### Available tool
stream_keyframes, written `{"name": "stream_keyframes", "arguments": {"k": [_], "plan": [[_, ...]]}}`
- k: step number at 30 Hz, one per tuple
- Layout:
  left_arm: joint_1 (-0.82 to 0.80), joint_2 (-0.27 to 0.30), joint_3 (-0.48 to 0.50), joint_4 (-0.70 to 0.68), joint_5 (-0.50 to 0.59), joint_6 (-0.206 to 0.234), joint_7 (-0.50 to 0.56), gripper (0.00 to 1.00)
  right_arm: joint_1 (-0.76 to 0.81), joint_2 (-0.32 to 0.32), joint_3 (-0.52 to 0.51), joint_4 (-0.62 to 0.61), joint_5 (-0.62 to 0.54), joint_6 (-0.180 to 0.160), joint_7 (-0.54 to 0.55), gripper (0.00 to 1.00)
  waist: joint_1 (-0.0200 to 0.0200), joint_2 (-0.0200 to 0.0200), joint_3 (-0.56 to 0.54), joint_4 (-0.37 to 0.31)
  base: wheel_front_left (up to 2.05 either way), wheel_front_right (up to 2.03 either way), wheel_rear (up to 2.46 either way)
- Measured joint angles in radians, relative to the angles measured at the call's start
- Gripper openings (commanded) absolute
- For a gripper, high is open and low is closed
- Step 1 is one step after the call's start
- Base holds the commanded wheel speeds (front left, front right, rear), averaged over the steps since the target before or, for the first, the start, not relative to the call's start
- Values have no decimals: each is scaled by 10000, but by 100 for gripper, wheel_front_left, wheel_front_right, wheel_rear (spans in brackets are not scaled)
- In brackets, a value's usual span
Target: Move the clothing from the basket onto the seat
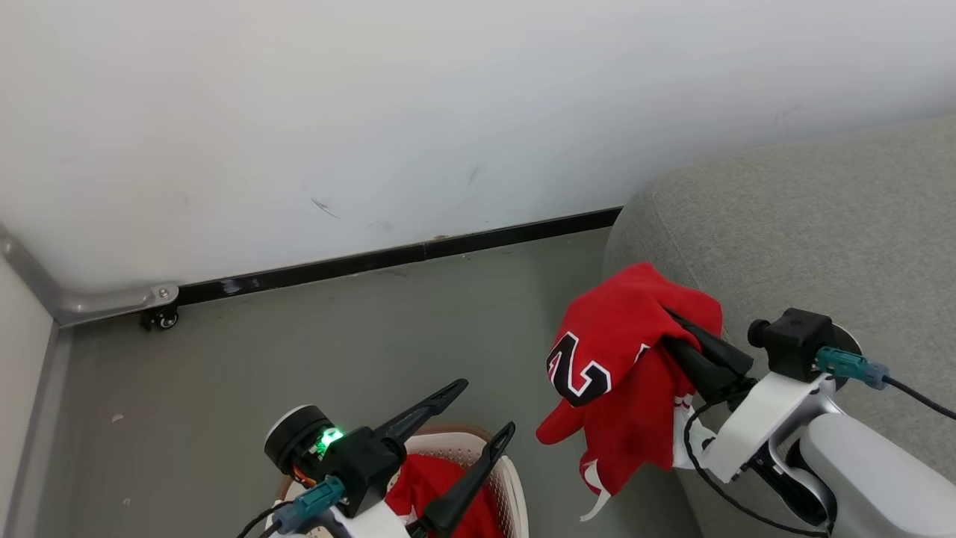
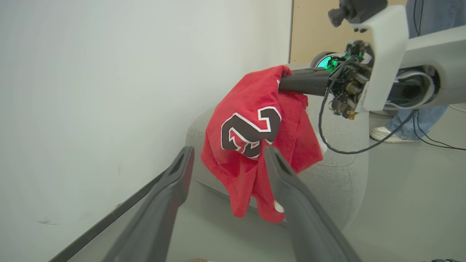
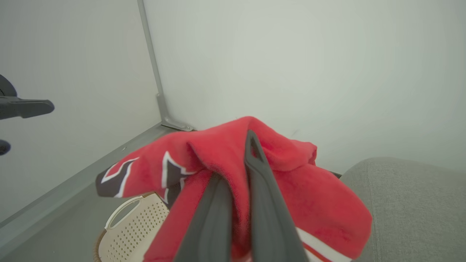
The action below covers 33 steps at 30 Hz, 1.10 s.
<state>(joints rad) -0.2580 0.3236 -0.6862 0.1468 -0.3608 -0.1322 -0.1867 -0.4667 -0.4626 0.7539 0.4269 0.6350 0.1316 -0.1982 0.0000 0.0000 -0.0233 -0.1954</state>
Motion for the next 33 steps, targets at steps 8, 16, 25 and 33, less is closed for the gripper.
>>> {"name": "stream_keyframes", "arguments": {"k": [8,16,25,33], "plan": [[-8,73,-318,33,-253,0,-77,100,304,-115,-357,13,88,0,-100,0,0,0,39,-428,0,0,0],[-48,90,-403,84,-449,0,-90,100,380,-268,-686,-19,86,0,-111,0,0,0,105,-845,0,0,0],[-128,186,-362,161,-596,0,-178,100,408,-483,-1172,-111,69,0,-146,0,0,0,221,-1300,0,0,0],[-139,257,-257,173,-612,0,-222,100,409,-640,-1630,-290,65,-2,-221,0,0,0,370,-1663,0,0,0]]}}
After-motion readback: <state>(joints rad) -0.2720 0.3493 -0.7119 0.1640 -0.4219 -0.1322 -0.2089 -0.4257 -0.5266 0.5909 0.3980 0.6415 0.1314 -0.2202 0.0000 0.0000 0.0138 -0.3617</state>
